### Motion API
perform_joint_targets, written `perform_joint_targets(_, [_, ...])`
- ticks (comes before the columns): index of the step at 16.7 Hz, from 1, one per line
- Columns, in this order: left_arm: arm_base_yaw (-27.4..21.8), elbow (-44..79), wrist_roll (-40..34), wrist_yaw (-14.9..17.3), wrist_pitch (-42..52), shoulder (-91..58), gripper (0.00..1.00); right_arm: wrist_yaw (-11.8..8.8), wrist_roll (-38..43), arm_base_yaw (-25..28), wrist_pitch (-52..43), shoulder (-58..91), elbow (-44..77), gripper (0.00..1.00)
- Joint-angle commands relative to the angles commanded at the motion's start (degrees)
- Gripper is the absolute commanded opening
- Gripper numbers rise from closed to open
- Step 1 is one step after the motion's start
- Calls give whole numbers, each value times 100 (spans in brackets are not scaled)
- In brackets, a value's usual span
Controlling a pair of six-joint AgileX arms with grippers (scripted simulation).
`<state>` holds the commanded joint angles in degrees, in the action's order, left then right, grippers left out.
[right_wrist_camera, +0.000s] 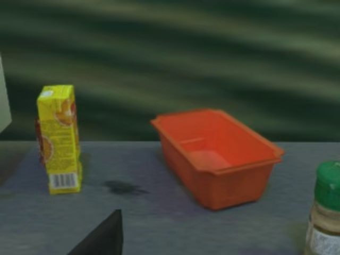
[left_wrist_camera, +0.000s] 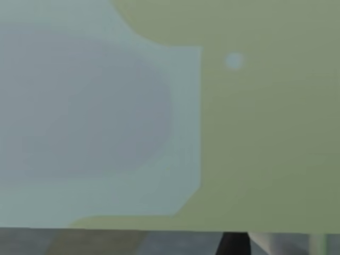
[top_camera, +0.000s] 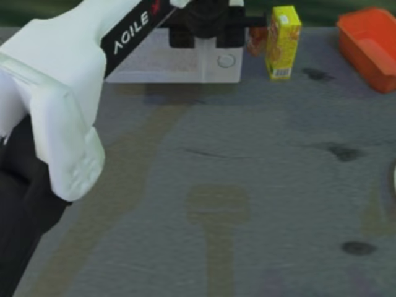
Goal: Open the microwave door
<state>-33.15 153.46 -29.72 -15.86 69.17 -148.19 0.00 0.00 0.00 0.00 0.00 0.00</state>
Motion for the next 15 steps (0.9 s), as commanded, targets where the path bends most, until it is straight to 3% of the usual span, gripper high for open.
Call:
perform_joint_targets(2, [0,0,0,0,0,0,2,0,0,0,0,0,0,100])
perform_joint_targets(3, [0,0,0,0,0,0,0,0,0,0,0,0,0,100])
perform_joint_targets(10, [0,0,0,0,0,0,0,0,0,0,0,0,0,100])
perform_joint_targets(15, [-139,-702,-53,7,-253,444,0,0,0,0,0,0,0,100])
